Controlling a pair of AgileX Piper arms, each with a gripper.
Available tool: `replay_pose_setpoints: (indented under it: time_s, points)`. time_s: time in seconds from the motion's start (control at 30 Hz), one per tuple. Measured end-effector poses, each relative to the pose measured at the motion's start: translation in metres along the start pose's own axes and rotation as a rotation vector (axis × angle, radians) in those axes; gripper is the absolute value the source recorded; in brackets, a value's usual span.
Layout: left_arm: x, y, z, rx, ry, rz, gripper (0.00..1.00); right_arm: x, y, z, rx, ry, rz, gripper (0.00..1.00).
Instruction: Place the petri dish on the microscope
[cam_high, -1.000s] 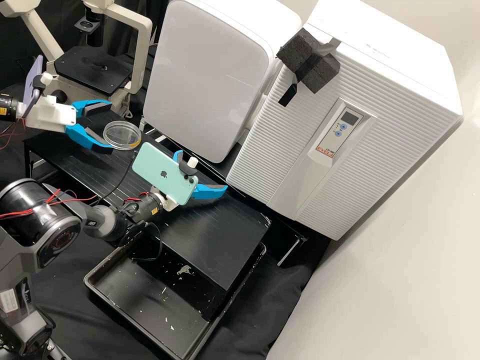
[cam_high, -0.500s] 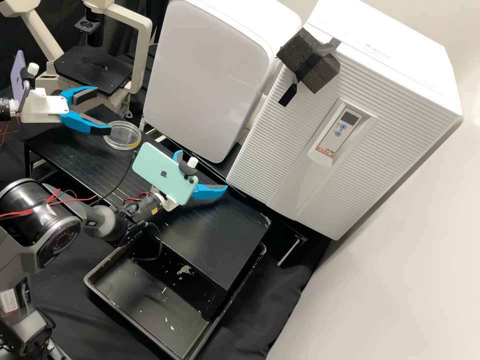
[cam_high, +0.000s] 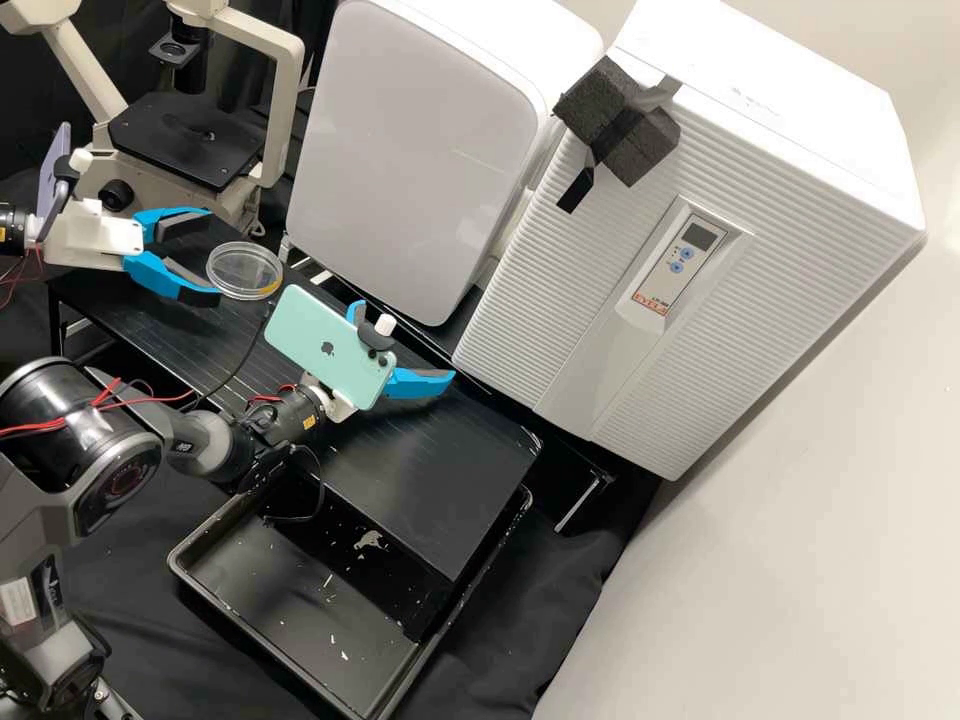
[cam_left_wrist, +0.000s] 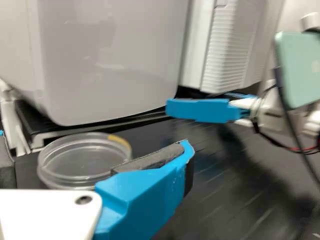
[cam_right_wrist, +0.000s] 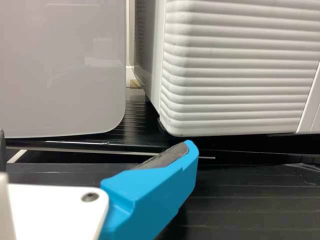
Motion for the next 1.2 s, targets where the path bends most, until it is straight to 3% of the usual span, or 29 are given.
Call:
replay_pose_setpoints:
  time_s: [0.6, 0.87, 1.2]
  points:
    - [0.023, -0.014, -0.006, 0.016, 0.019, -0.062, 1.0, 0.0, 0.0, 0.0, 0.0, 0.0, 0.0, 1.0]
    - [0.03, -0.017, -0.01, 0.047, 0.036, -0.061, 1.0, 0.0, 0.0, 0.0, 0.0, 0.0, 0.0, 1.0]
    - [0.034, -0.016, -0.011, 0.037, 0.037, -0.052, 1.0, 0.0, 0.0, 0.0, 0.0, 0.0, 0.0, 1.0]
